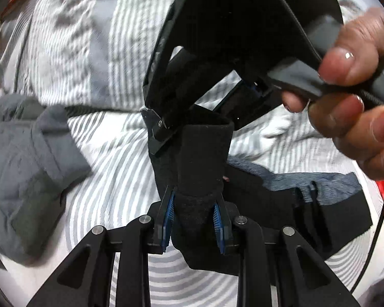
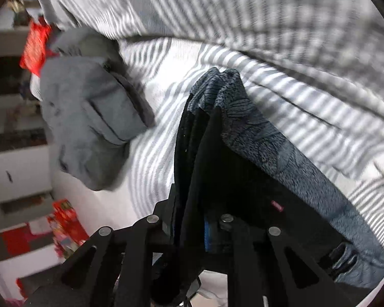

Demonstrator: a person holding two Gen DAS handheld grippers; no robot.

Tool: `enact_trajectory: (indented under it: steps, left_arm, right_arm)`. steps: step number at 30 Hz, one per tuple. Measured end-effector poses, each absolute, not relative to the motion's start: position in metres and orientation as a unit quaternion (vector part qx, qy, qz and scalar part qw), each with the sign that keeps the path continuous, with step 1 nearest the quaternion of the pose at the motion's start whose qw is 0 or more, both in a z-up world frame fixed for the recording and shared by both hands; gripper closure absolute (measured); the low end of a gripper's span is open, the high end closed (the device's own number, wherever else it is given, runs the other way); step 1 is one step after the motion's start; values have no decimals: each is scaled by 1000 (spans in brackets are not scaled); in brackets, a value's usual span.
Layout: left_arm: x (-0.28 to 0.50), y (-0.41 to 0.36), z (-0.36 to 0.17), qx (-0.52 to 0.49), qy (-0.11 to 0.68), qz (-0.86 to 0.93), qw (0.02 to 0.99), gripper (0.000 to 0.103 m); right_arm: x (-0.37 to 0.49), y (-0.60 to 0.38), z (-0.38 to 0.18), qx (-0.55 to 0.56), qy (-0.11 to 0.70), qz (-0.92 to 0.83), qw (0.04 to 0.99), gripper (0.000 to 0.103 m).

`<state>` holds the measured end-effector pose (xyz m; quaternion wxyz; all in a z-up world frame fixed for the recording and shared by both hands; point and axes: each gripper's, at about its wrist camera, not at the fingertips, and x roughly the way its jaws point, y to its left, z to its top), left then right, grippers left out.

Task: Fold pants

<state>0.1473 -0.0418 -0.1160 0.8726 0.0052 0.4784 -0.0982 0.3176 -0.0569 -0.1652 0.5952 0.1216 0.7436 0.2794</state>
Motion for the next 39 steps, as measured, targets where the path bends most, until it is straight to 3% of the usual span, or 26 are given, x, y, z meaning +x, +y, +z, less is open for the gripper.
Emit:
enact_trajectory:
  steps: [11, 17, 27, 39]
  left_arm:
    - [121, -142, -55, 66, 441, -187, 875, 74]
    - [94, -229, -47, 122, 441, -253, 853, 74]
    - [51, -356, -75, 206, 457, -336, 798, 74]
    - [29, -405, -136, 275, 495, -333, 754, 74]
  right_arm:
    - [278, -214, -97, 277, 650, 284, 648, 86]
    - [230, -326, -87, 351, 607, 246, 670, 86]
    - [145, -472, -133, 465, 557, 177, 665, 86]
    - [107, -527, -213, 538, 549, 149, 623, 87]
